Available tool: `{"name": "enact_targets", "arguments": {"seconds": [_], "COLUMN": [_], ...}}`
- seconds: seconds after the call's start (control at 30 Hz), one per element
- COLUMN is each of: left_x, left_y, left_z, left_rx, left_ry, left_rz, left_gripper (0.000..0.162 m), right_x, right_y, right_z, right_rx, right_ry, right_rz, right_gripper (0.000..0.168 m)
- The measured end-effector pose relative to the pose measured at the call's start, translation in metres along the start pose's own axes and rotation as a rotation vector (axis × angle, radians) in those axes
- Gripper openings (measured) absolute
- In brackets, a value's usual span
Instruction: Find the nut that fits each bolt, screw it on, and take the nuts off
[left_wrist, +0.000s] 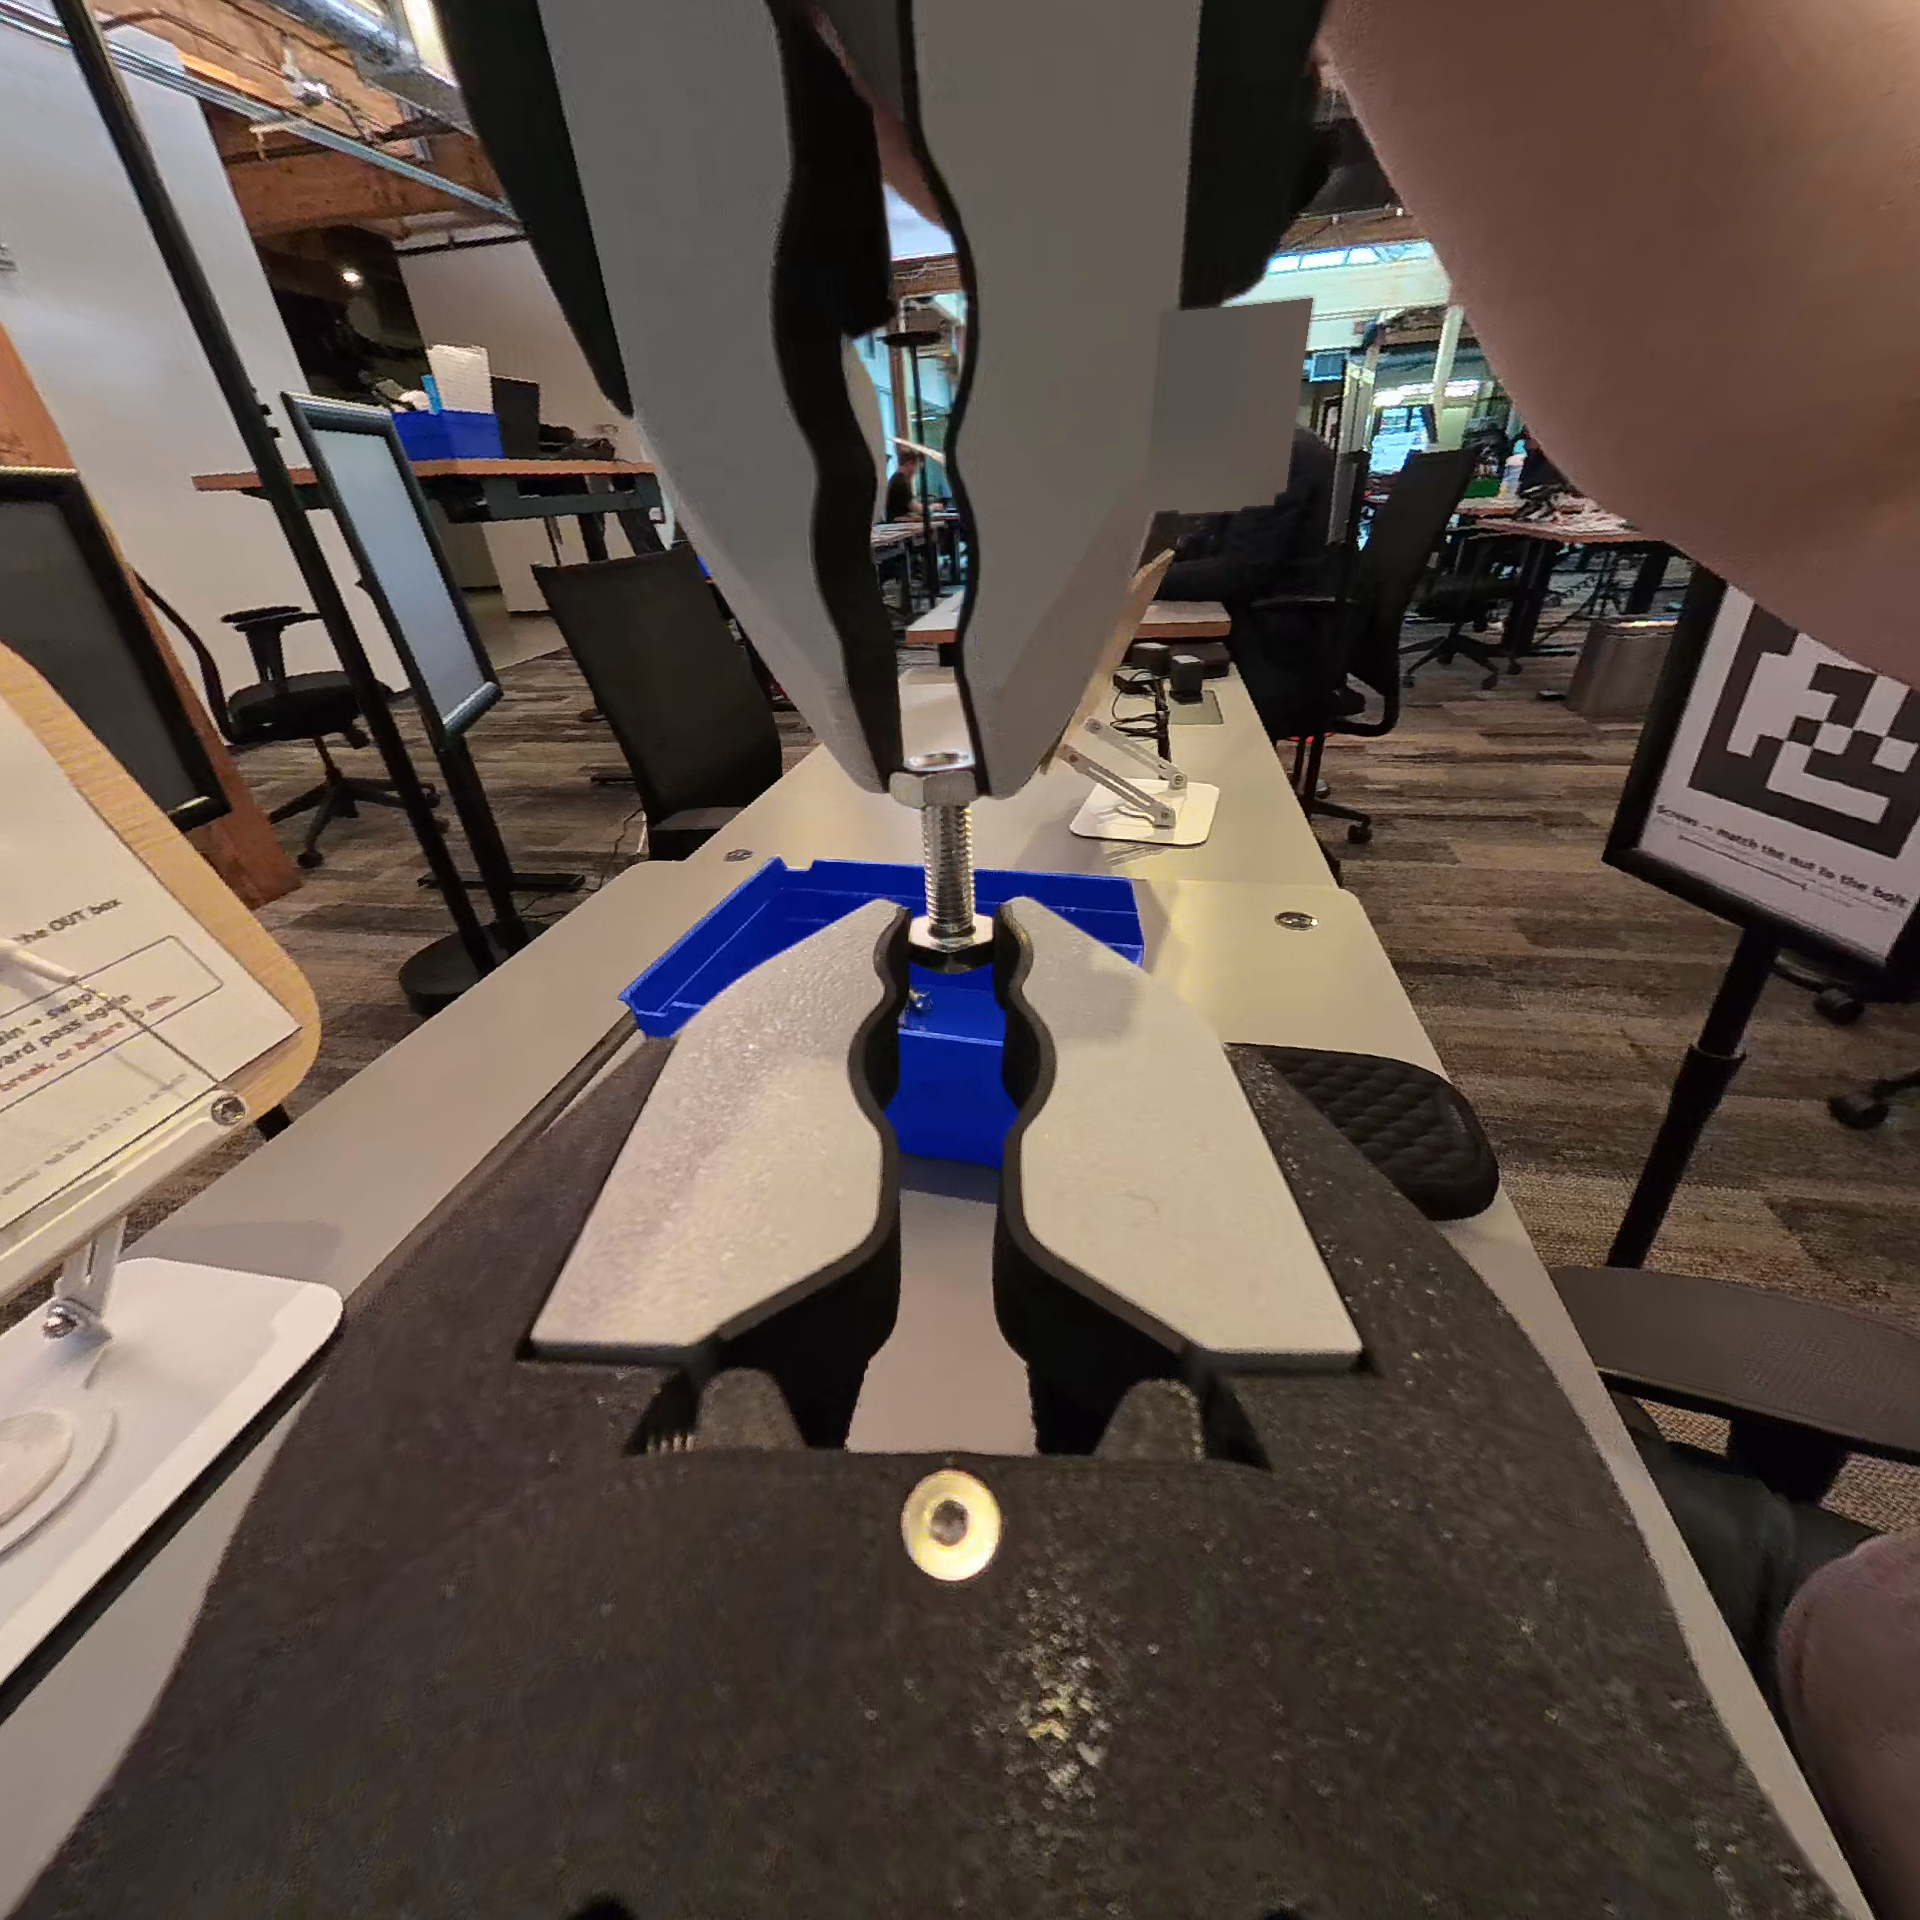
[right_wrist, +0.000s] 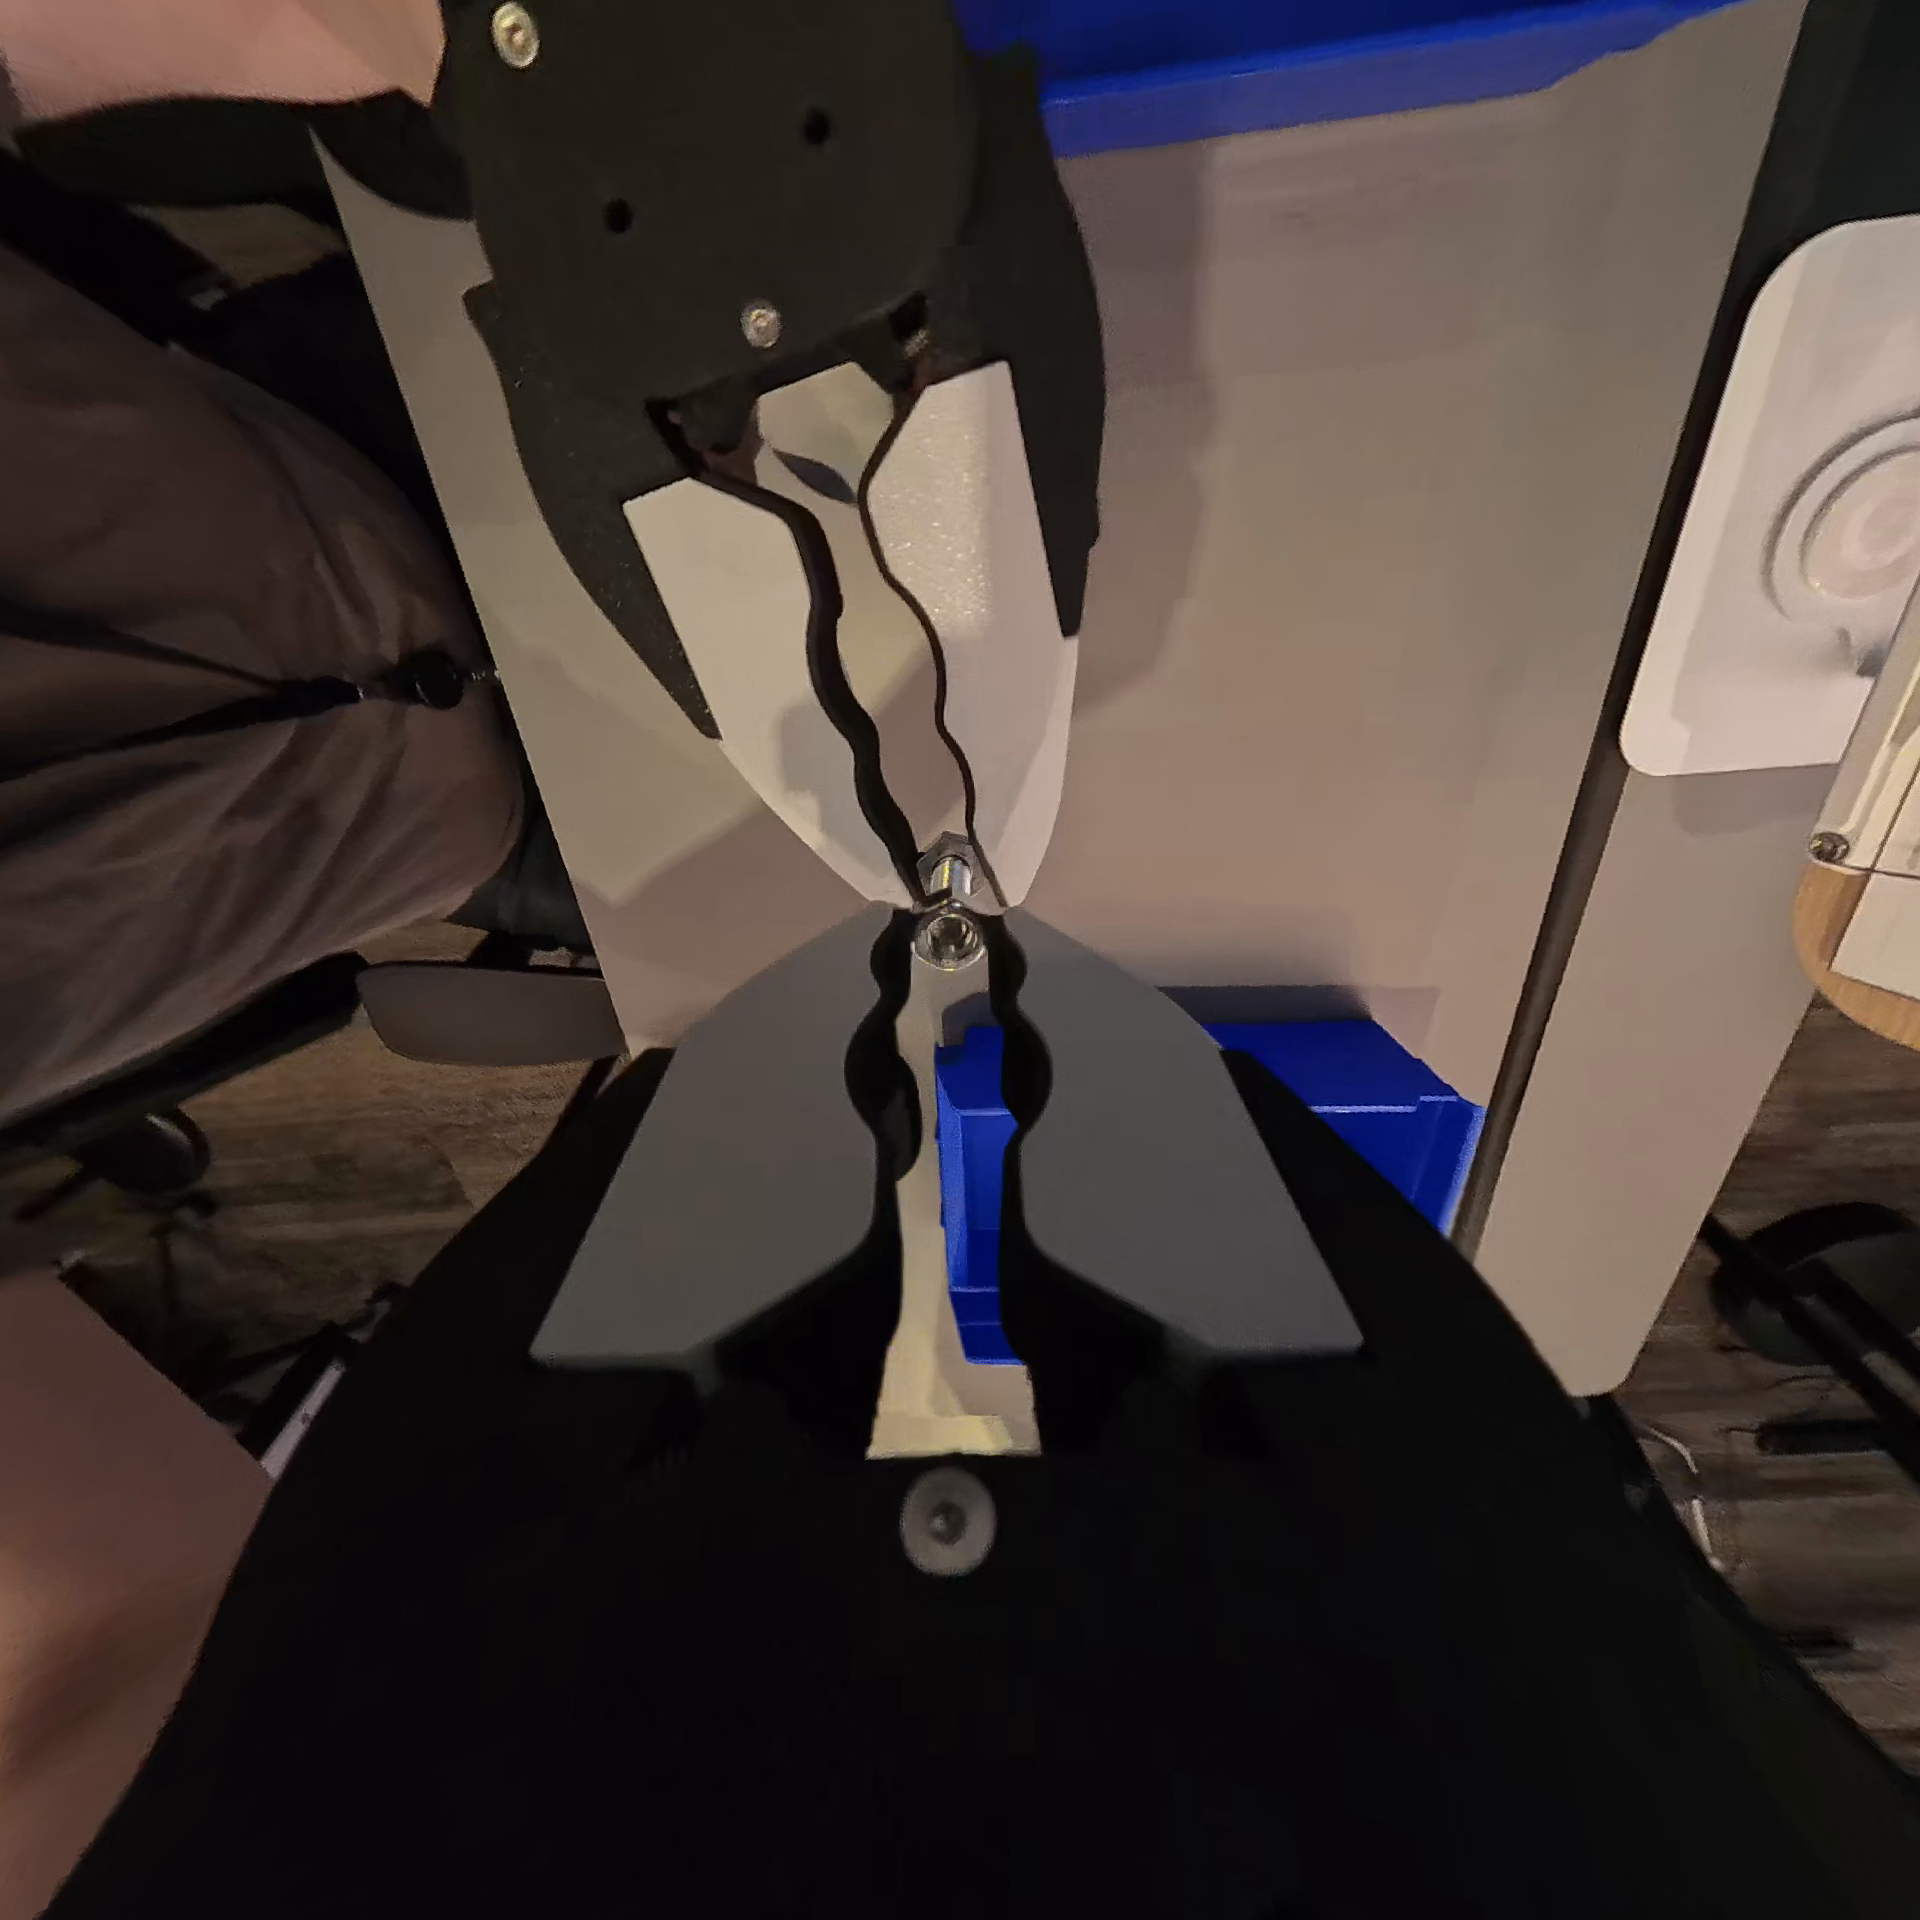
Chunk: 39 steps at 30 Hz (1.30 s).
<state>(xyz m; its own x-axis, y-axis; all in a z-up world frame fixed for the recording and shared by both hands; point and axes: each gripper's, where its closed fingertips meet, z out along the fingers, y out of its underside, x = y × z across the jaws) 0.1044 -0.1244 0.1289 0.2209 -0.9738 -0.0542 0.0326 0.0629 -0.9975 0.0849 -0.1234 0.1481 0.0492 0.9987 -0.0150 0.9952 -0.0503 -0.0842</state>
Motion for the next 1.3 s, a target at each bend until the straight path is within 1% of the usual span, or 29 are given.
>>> {"name": "enact_targets", "arguments": {"seconds": [0.27,0.63,1.3], "left_x": [-0.008,-0.017,-0.015], "left_y": [0.001,0.004,0.004], "left_z": [-0.002,-0.004,-0.003], "left_rx": [-0.021,-0.051,-0.053], "left_ry": [-0.065,-0.141,-0.124], "left_rz": [0.018,0.05,0.048], "left_gripper": [0.014,0.014,0.014], "right_x": [0.006,0.013,0.01], "right_y": [-0.006,-0.006,-0.006], "right_z": [0.001,0.003,0.003], "right_rx": [0.046,0.047,0.059], "right_ry": [0.021,0.053,0.045], "right_rz": [0.119,0.243,0.203], "right_gripper": [0.016,0.015,0.016]}}
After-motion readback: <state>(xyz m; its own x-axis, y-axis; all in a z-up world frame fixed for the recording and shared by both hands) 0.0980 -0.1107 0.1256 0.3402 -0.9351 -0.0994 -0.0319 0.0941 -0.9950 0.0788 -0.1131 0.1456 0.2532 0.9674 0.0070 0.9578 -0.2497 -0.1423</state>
